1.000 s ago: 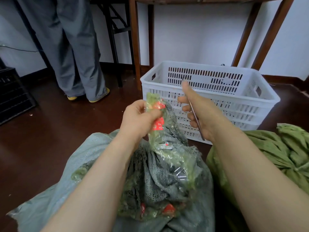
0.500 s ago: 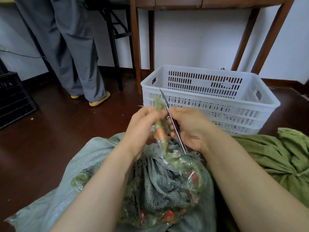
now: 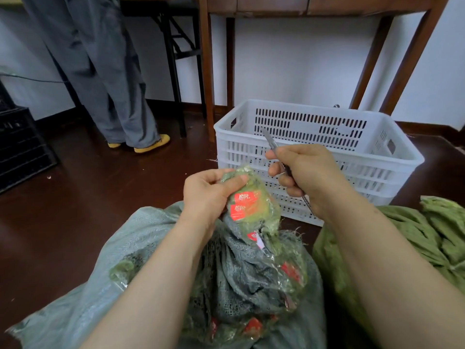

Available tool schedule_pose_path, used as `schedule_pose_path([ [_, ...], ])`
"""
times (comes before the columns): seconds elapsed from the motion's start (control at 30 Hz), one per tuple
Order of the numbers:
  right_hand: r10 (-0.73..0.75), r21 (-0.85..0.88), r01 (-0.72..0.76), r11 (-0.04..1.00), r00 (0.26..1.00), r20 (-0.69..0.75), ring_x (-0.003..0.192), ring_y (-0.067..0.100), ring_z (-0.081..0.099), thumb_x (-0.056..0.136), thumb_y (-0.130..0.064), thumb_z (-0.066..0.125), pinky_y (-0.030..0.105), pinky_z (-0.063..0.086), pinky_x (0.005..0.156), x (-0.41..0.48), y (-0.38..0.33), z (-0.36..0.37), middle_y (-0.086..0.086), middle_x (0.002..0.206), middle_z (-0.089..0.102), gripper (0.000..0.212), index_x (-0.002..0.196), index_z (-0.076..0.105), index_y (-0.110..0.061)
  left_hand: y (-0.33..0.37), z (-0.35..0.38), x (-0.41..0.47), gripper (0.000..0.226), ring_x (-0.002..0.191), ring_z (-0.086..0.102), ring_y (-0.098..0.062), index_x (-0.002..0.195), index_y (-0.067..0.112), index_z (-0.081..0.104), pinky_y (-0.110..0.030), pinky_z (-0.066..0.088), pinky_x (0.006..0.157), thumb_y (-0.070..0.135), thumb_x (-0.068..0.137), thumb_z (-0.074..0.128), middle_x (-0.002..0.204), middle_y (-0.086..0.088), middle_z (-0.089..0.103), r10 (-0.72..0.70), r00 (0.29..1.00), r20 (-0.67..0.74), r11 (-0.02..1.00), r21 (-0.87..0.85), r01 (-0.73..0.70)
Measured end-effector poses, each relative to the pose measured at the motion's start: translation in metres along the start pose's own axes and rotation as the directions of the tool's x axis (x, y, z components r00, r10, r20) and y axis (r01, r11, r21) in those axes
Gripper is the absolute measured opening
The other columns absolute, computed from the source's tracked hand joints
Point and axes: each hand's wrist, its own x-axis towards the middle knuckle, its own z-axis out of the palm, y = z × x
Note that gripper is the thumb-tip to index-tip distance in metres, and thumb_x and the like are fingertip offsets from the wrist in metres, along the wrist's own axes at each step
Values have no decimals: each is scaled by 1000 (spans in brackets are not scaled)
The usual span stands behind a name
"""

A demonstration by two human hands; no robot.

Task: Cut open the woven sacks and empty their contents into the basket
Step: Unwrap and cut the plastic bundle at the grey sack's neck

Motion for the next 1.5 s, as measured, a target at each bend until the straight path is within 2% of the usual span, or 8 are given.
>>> schedule_pose_path([
  [0.2, -9, -237, 39, 971, 992, 127, 43, 10, 35, 97, -13, 48, 17, 25, 38, -7, -8, -2, 2, 58, 60, 19, 93, 66, -8, 0, 0, 4, 15, 63, 69, -17, 91, 11, 70, -31, 55, 63, 1, 79, 72, 76, -7, 74, 29, 999, 46, 999, -21, -28],
  [0.37, -130, -555, 207, 806, 976, 175, 44, 1, 48, 98, -23, 50, 24, 39, 58, -8, -8, 0, -4, 58, 65, 23, 86, 68, -16, -1, -2, 6, 11, 68, 68, -22, 79, 12, 71, -37, 56, 71, 3, 84, 67, 73, -7, 73, 68, 998, 8, 997, 18, -68],
  [0.53, -208, -626, 266, 734, 964, 166, 61, 10, 60, 97, -29, 50, 33, 52, 75, -7, -5, 2, -3, 66, 69, 24, 87, 68, -17, 5, 3, 5, 14, 58, 48, -17, 74, 11, 64, -25, 37, 52, 13, 87, 61, 68, -7, 55, 44, 998, -51, 997, -55, -47],
  [0.7, -262, -716, 303, 629, 950, 172, 77, 21, 62, 98, -33, 47, 39, 52, 81, -6, -1, 10, 0, 77, 68, 28, 84, 67, -18, 1, -1, 7, 32, 55, 47, -15, 62, 23, 74, -18, 39, 42, 14, 91, 63, 67, -7, 63, 113, 988, -101, 993, -21, -116],
  [0.83, -231, -779, 275, 563, 958, 171, 85, 21, 62, 99, -35, 44, 38, 52, 81, -7, 0, 17, -1, 84, 68, 28, 89, 66, -20, 2, -2, 7, 6, 48, 51, -10, 86, 12, 73, -17, 46, 45, 9, 87, 68, 66, -3, 67, 129, 979, -157, 991, -11, -132],
  [0.97, -241, -824, 265, 501, 957, 161, 79, 24, 61, 100, -27, 42, 36, 53, 73, -9, 3, 24, 2, 78, 63, 28, 79, 58, -16, 0, -4, 8, 4, 41, 51, -6, 85, 12, 70, -17, 46, 43, 8, 86, 69, 67, -5, 66, 174, 964, -199, 985, 48, -167],
  [1.17, -286, -911, 304, 278, 932, 224, 67, 25, 45, 92, -3, 45, 31, 37, 57, -28, -2, 44, 0, 65, 37, 19, 90, 55, -19, -6, -12, 13, 21, 61, 65, -16, 72, 27, 69, -36, 56, 65, 9, 82, 72, 69, 1, 70, 314, 904, -289, 945, 181, -271],
  [1.5, -198, -918, 270, 291, 956, 218, 61, 21, 48, 90, -3, 50, 33, 46, 60, -33, -6, 44, -1, 65, 45, 32, 63, 40, -18, -4, -16, 16, 22, 79, 67, -15, 71, 31, 70, -44, 56, 84, 11, 79, 74, 77, 5, 71, 336, 847, -413, 942, 149, -301],
])
